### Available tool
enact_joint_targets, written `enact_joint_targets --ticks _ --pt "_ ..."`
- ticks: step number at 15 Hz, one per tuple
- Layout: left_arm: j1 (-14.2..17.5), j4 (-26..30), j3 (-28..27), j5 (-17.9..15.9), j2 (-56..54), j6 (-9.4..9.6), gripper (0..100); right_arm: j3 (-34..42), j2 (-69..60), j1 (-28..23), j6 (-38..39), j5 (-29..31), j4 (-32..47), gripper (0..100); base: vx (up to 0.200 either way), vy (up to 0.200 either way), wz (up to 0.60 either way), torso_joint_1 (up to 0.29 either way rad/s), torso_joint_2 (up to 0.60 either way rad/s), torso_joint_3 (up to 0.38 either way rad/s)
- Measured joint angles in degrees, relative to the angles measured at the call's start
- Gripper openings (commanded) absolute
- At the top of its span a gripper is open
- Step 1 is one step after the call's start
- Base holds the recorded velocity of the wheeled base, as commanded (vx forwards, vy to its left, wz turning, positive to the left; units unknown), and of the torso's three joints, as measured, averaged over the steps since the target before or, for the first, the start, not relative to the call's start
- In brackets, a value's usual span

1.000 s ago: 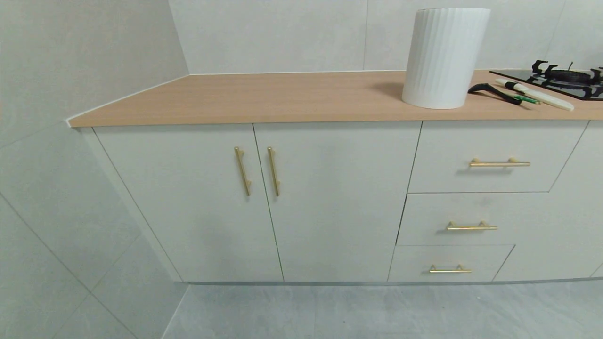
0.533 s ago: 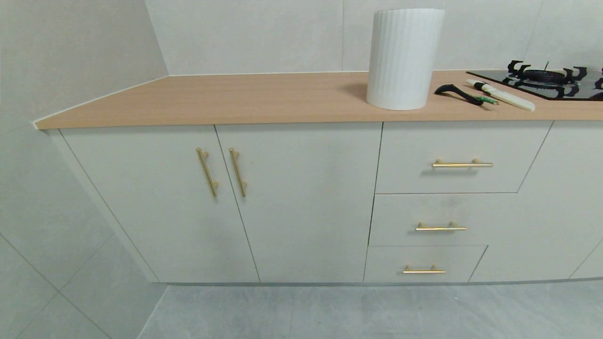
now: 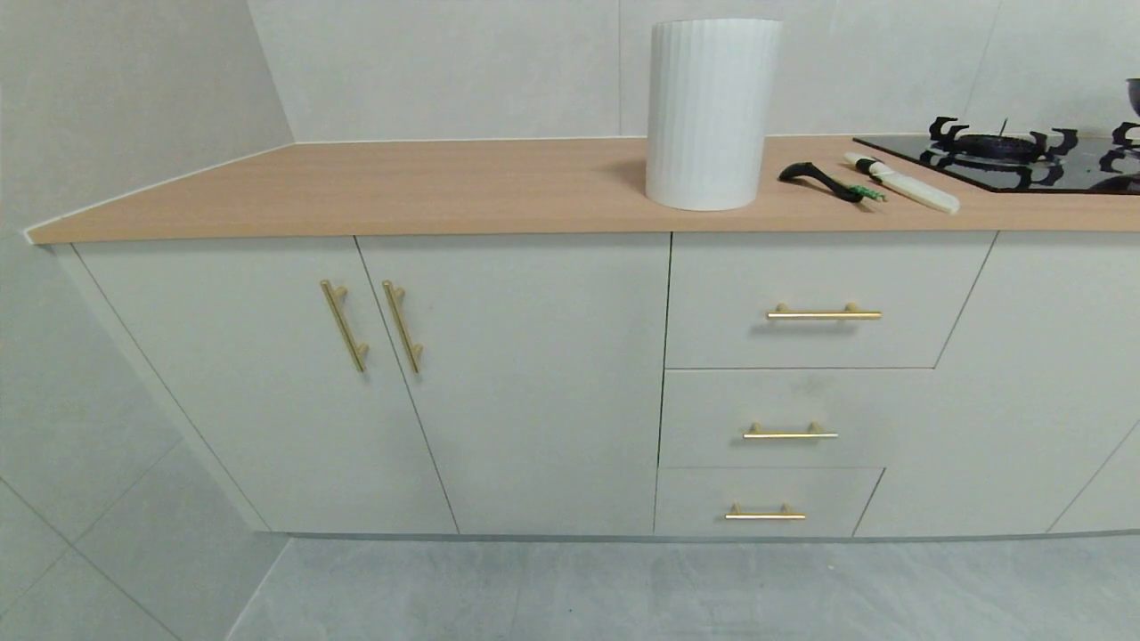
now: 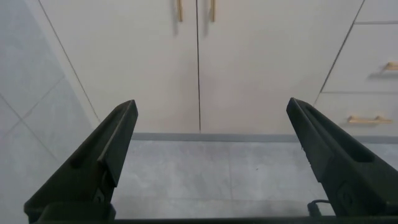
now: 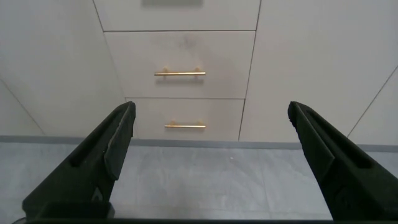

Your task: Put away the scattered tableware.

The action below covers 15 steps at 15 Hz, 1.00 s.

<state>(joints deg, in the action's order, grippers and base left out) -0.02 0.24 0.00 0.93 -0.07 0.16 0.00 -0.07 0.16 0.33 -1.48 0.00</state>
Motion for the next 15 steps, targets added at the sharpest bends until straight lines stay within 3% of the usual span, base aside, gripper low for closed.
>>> enact_joint_targets --ticks 3,8,15 --pt "0.0 0.0 0.0 0.0 0.0 0.0 100 0.0 0.0 0.0 -0.1 0.0 0.0 100 0.0 0.0 0.0 0.0 0.0 0.0" --pt "0.0 0.0 0.0 0.0 0.0 0.02 100 0.0 0.0 0.0 -0.1 0.0 0.0 100 0.2 0.0 0.0 0.003 0.0 0.004" --pt "0.0 0.0 0.0 0.0 0.0 -0.02 100 0.0 0.0 0.0 -0.3 0.0 0.0 100 0.0 0.0 0.0 0.0 0.0 0.0"
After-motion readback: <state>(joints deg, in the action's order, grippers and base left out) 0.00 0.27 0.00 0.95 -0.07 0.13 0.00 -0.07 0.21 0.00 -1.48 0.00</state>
